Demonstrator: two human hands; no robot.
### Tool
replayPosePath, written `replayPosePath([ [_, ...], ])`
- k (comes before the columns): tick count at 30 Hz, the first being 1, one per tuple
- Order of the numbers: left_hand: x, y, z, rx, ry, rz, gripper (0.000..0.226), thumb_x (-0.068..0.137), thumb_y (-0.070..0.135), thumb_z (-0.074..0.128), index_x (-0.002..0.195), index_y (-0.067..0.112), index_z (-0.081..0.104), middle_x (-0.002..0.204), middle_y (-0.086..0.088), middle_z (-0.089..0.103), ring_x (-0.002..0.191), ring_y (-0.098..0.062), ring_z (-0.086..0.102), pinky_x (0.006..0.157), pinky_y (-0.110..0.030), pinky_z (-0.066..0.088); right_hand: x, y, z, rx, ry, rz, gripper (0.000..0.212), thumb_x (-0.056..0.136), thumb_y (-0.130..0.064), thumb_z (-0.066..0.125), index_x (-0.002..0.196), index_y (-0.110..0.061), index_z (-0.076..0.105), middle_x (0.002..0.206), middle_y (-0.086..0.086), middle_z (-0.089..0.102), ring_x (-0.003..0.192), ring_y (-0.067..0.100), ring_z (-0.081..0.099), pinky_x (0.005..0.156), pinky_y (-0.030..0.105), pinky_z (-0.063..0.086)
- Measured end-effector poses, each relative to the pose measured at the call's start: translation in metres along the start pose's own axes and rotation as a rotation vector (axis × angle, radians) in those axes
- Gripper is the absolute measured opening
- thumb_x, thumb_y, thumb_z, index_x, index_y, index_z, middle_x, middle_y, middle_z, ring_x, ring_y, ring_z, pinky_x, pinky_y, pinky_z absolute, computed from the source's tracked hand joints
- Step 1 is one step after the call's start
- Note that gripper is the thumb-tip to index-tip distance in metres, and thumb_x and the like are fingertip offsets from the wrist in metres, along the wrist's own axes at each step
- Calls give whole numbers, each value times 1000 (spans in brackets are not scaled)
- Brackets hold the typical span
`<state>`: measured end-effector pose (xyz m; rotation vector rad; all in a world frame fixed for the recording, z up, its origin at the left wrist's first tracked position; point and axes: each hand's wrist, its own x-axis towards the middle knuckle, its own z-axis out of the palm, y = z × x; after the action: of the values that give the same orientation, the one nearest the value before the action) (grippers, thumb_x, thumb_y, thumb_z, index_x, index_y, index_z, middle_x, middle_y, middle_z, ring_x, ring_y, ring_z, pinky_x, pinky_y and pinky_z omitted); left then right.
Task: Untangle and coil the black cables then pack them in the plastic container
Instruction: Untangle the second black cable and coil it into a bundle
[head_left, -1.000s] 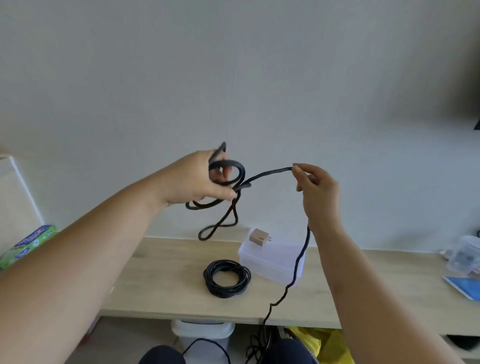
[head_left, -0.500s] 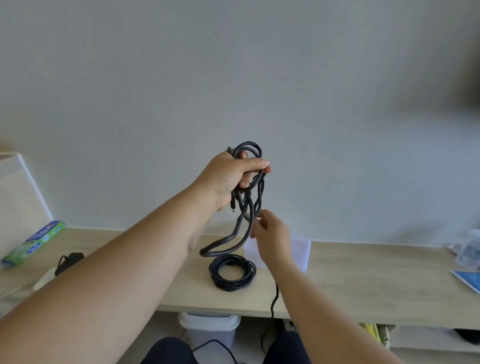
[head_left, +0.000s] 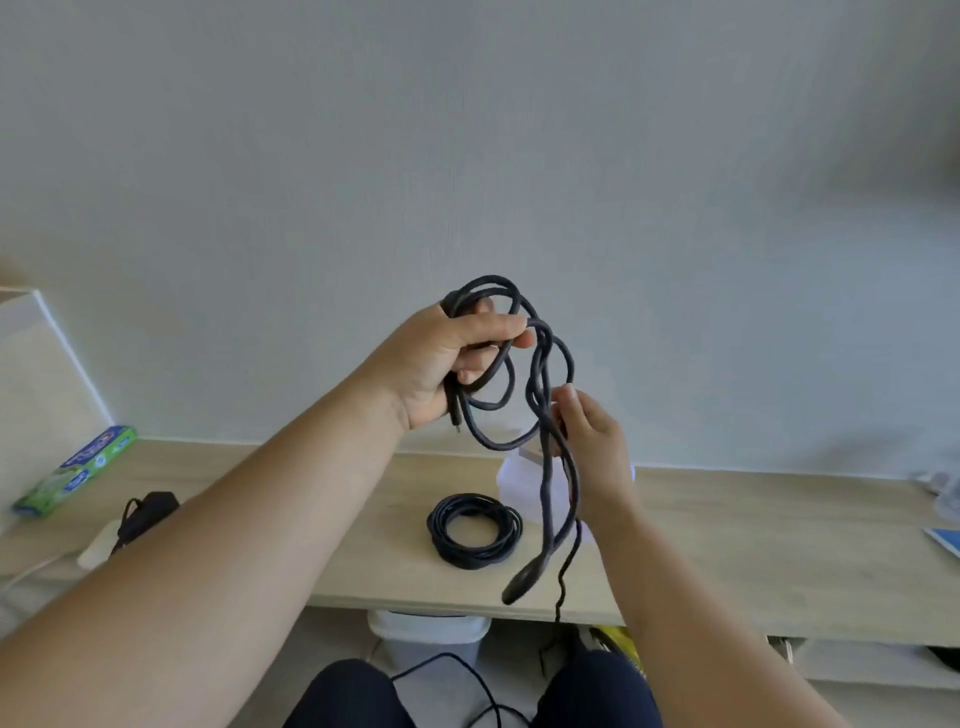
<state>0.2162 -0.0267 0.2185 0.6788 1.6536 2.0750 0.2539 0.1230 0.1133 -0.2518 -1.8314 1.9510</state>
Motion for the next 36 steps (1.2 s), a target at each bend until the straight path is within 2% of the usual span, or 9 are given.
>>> replayPosePath([
  [6, 19, -17, -10, 473, 248, 181, 32, 78, 6, 70, 77, 17, 41, 61, -3, 67, 65, -36, 60, 45, -22, 35, -23, 22, 16, -24, -381, 179, 33, 102, -22, 39, 77, -12, 60, 49, -7, 33, 45, 9, 25, 45, 20, 23],
  [8, 19, -24, -17, 491, 267, 146, 30, 74, 10, 71, 73, 16, 42, 50, 0, 56, 66, -31, 61, 51, -29, 41, -28, 25, 11, -8, -468, 235, 33, 102, -22, 40, 78, -10, 60, 51, -6, 31, 48, 10, 23, 45, 20, 21],
  [12, 20, -43, -12, 38, 406, -7, 21, 88, 11, 59, 67, 6, 56, 44, 4, 41, 39, -7, 35, 50, -23, 26, -22, 33, 10, -402, -187, 123, 18, 99, -24, 46, 107, -16, 60, 66, -5, 50, 58, 12, 42, 50, 14, 31],
  [16, 19, -63, 7, -125, 488, -68, 18, 88, 12, 57, 71, 5, 58, 37, 8, 32, 37, -7, 27, 48, -22, 23, -26, 51, 14, -462, -71, -141, 76, 82, -31, 70, 144, -26, 26, 122, -2, 47, 98, 11, 53, 86, 14, 43],
  [19, 18, -72, 13, -138, 465, -89, 20, 88, 11, 57, 70, 4, 57, 35, 8, 33, 34, -6, 27, 42, -17, 24, -31, 62, 12, -444, -130, -284, 76, 74, -56, 64, 139, -29, 35, 135, -4, 36, 123, 12, 43, 97, 16, 38],
  [23, 18, -77, 4, -82, 369, -149, 20, 89, 11, 58, 70, 3, 60, 35, 8, 36, 33, -5, 28, 40, -15, 25, -37, 51, 11, -49, -105, -151, 49, 80, -61, 43, 116, -31, 55, 116, -1, 57, 98, 6, 55, 85, 16, 42],
  [28, 3, -79, -20, 157, 146, -100, 26, 86, 1, 60, 67, 12, 46, 61, -8, 61, 36, -5, 35, 39, -16, 28, -20, 30, -1, 283, 96, 384, 74, 97, -59, 15, 82, -5, 64, 76, 10, 70, 57, 25, 50, 58, 32, 42],
  [32, -8, -87, -25, 337, 85, 34, 31, 75, 8, 74, 74, 19, 46, 63, -12, 50, 44, -13, 47, 43, -18, 35, -10, 22, -6, 220, -8, 591, 72, 98, -58, 16, 71, -4, 56, 55, 14, 60, 40, 20, 44, 46, 26, 26],
  [36, -12, -93, -20, 621, 169, 155, 30, 76, 18, 75, 74, 22, 45, 73, -10, 59, 66, -15, 62, 60, -23, 48, -19, 25, 6, 134, -22, 565, 68, 100, -54, 19, 67, -5, 54, 39, 5, 46, 32, 12, 24, 37, 19, 17],
])
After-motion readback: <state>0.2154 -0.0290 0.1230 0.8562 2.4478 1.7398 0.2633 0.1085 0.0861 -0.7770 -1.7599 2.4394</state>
